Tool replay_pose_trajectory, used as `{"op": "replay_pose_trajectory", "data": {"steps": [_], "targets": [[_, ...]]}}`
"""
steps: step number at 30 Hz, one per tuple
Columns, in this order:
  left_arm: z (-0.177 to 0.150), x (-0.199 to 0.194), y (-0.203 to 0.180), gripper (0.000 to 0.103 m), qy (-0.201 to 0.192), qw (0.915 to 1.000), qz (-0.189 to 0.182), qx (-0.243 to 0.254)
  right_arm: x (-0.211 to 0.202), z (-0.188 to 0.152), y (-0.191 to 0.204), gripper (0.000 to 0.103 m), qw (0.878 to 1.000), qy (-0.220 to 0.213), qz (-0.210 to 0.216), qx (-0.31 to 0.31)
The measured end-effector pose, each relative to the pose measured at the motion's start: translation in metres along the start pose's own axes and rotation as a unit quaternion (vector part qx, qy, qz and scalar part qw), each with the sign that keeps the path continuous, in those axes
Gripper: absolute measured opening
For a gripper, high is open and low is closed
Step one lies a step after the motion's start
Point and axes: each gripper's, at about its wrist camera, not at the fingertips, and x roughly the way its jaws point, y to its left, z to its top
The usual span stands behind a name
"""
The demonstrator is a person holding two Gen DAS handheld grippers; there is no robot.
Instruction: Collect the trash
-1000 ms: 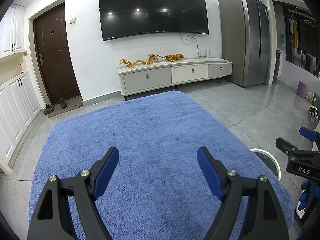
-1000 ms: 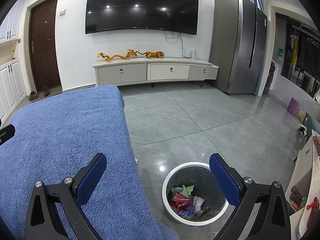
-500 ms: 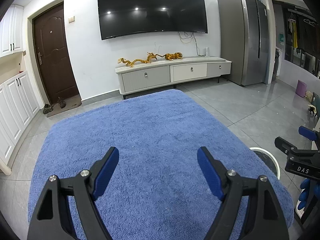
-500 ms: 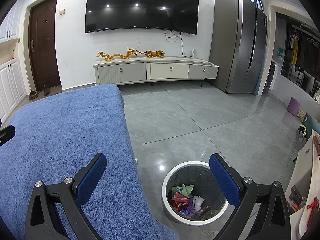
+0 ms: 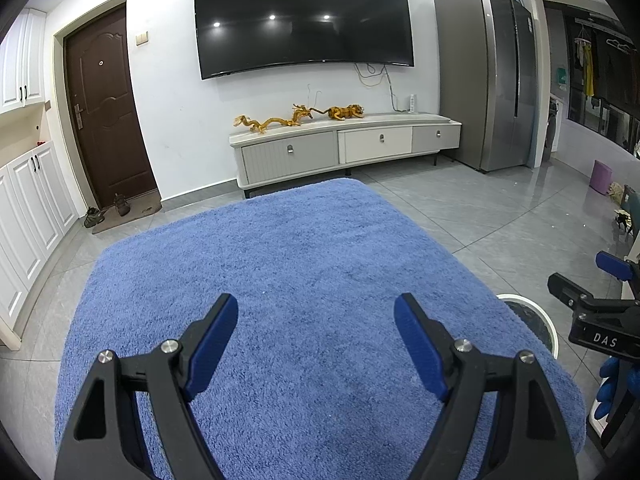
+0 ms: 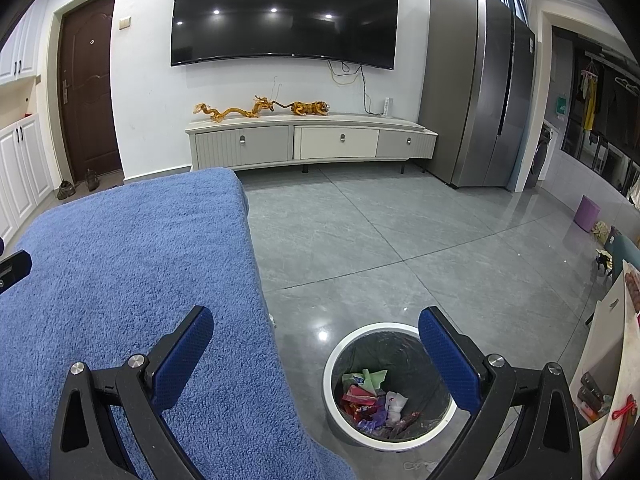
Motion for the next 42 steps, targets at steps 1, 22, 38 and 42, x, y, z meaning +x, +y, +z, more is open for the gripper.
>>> {"op": "replay_pose_trajectory", "data": {"steps": [1,22,38,42], "targets": [[0.0,0.0,0.0,0.08,0.0,1.0,0.0,0.0,0.0,0.0,0.0,0.103,1.0,0.0,0.0,0.0],[-0.003,-0.015,0.004,0.08,-0.011,0.9999,-0.007,-0.006,-0.023,0.005,0.008,0.103,1.0,-0.018,-0.009,-0.012],[-0.006,-0.05,0.01,0.08,-0.034,0.9992,-0.01,-0.019,-0.057,0.0,0.008,0.103,0.999,-0.043,-0.013,-0.015],[-0.009,-0.061,0.007,0.08,-0.041,0.999,-0.006,-0.019,-0.065,-0.002,0.009,0.103,0.999,-0.05,-0.01,-0.018]]}}
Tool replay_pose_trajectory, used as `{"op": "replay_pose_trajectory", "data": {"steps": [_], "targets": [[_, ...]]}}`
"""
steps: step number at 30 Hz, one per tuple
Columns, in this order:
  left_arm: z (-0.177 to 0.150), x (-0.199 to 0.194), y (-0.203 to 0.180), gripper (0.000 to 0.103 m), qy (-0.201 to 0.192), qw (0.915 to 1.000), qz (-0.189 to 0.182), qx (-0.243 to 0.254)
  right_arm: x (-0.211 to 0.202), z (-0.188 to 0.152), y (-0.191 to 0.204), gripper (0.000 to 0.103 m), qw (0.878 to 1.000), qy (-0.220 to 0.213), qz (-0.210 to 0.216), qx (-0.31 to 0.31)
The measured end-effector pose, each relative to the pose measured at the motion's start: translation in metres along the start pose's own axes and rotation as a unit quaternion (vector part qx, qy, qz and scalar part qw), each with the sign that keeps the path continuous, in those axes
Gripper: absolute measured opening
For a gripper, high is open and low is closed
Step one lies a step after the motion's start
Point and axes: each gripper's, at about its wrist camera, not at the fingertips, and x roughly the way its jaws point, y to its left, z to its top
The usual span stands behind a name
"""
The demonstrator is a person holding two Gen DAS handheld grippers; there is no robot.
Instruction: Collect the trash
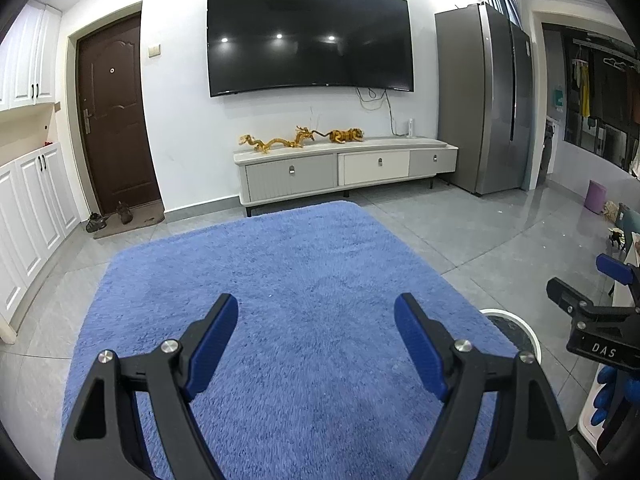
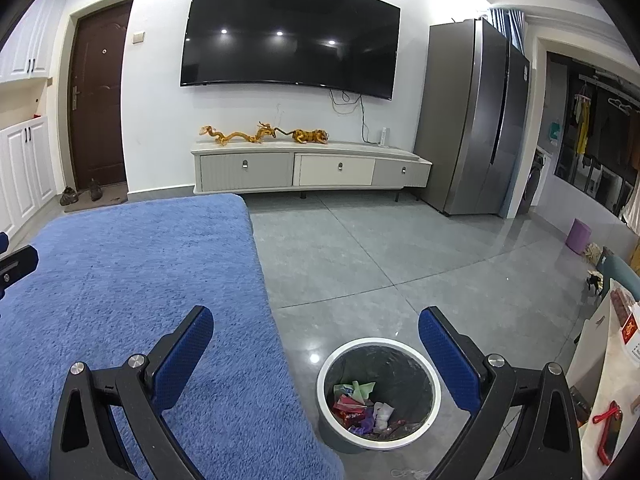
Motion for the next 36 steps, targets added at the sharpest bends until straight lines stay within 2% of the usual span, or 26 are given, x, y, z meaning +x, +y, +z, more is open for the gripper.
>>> {"op": "replay_pose_trajectory", "data": {"steps": [9,16,36], "targets": [[-0.003,-0.03,-0.004,0.08,-0.02,0.9995,0.02,-0.014,-0.022,-0.002,0.005,0.103,1.0,-0.022,0.017,-0.005],[-0.005,-0.048,-0.016,0.08,-0.032,0.9992,0.024,-0.004,-0.032,-0.01,0.001,0.103,0.999,-0.033,0.025,0.006],[-0.008,-0.054,-0.027,0.08,-0.026,0.9994,0.023,0.008,-0.035,-0.016,-0.004,0.103,0.999,-0.033,0.031,0.023]]}}
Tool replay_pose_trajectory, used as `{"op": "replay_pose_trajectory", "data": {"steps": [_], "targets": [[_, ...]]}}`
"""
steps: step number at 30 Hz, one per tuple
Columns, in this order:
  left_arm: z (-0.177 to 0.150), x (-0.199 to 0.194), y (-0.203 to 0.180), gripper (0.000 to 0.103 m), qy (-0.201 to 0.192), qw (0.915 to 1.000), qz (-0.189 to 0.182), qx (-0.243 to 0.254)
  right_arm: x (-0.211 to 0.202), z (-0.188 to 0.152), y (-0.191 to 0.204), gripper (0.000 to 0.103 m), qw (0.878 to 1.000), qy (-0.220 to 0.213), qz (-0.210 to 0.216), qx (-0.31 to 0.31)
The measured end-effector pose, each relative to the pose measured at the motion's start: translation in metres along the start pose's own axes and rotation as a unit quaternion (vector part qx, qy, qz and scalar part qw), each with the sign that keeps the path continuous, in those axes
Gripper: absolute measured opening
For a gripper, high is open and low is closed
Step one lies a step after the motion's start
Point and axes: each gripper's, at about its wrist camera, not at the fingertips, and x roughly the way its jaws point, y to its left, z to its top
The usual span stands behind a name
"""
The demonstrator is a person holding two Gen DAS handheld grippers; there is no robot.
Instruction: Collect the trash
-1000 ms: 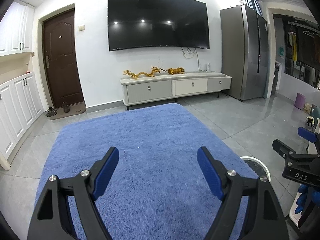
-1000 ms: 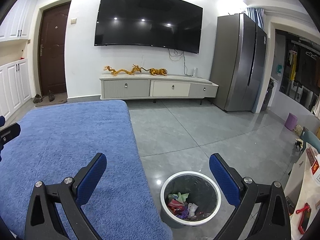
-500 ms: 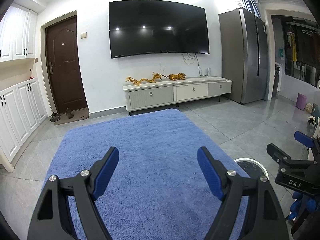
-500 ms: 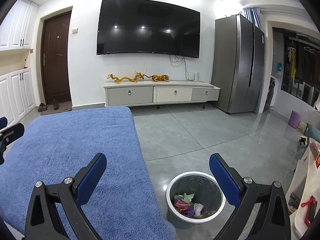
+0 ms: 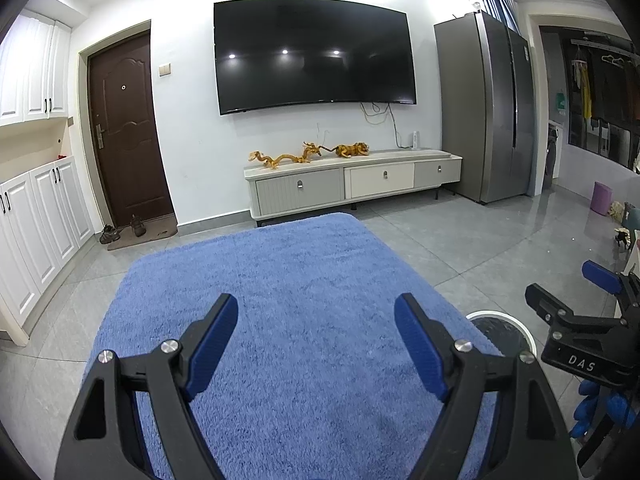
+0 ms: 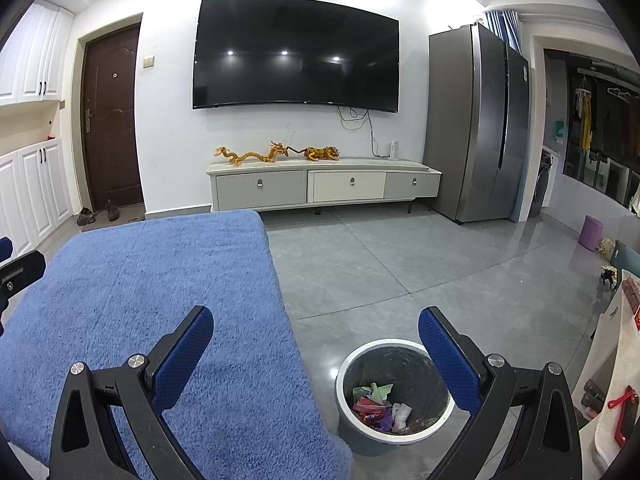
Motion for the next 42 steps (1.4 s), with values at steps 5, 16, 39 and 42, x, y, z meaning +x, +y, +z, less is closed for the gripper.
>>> {"op": "replay_pose_trajectory", "data": {"steps": [5,16,39,42], "targets": [[-0.005,-0.002,0.0,0.08,0.002,1.0,0.001,0.002,0.001,0.0,0.0,0.103,1.0,0.002,0.0,0.002],[-0.008,-0.008,0.003,0.08,0.002,1.0,-0.001,-0.003,-0.002,-0.005,0.001,0.103,1.0,0.009,0.001,-0.003],[-0.009,0.001,-0.005,0.08,0.011,0.9999,-0.008,0.01,0.005,-0.007,-0.009,0.103,1.0,0.018,-0.002,0.012],[-0.009,0.007,-0.005,0.08,0.011,0.9998,-0.01,0.015,0.012,-0.005,-0.008,0.103,1.0,0.024,-0.008,0.011]]}}
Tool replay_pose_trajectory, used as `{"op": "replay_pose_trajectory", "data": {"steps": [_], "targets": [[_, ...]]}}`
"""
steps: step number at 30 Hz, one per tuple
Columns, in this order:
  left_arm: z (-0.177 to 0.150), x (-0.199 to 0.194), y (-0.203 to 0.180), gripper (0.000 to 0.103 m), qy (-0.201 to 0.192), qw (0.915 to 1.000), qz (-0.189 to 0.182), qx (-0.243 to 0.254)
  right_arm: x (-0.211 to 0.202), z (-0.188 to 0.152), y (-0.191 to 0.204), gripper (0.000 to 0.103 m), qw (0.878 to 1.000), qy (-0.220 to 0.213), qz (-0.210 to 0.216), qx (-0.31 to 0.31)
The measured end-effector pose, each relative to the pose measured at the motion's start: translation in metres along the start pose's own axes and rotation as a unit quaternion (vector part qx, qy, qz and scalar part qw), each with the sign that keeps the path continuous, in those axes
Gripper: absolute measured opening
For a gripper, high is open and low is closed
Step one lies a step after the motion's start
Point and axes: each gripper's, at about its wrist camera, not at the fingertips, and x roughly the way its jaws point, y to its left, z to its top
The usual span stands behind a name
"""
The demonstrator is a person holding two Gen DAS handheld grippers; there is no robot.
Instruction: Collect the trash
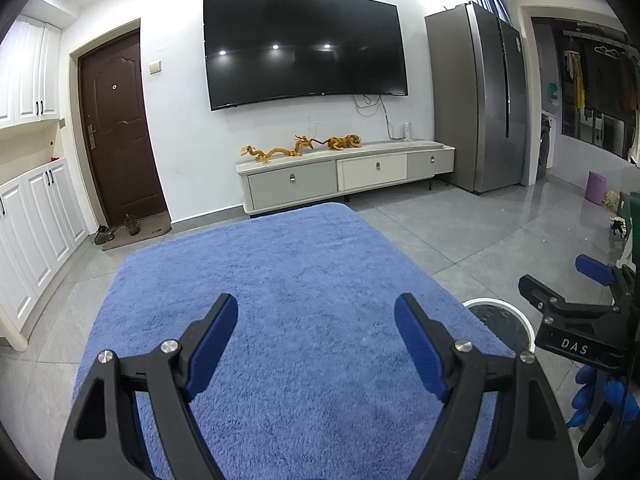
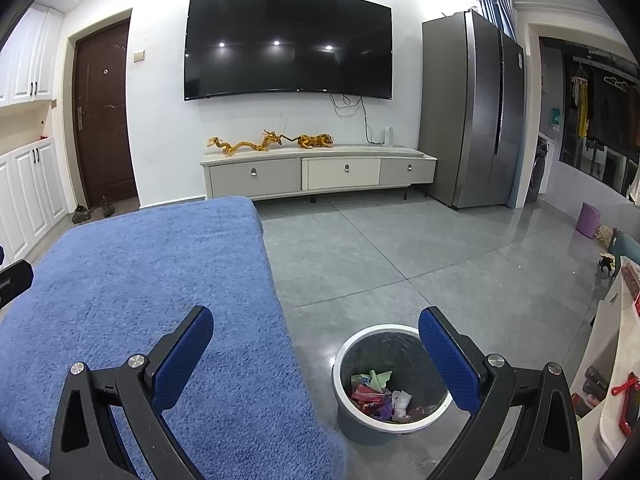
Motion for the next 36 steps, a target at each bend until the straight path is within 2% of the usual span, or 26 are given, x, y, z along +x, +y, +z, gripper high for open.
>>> {"op": "replay_pose_trajectory", "data": {"steps": [5,16,26,36], "targets": [[0.005,0.017,0.002,0.08,-0.004,0.9999,-0.008,0.008,0.012,0.006,0.001,0.103,1.0,0.006,-0.018,0.0],[0.011,0.058,-0.001,0.08,0.005,0.998,-0.061,0.013,0.03,0.011,-0.001,0.103,0.997,0.028,-0.072,-0.008],[0.004,0.085,-0.001,0.08,0.038,0.9978,-0.055,0.003,0.058,0.003,0.003,0.103,0.997,0.051,-0.06,-0.019],[0.008,0.098,-0.016,0.08,0.043,0.998,-0.046,0.013,0.072,-0.001,-0.01,0.103,0.997,0.057,-0.051,-0.005]]}}
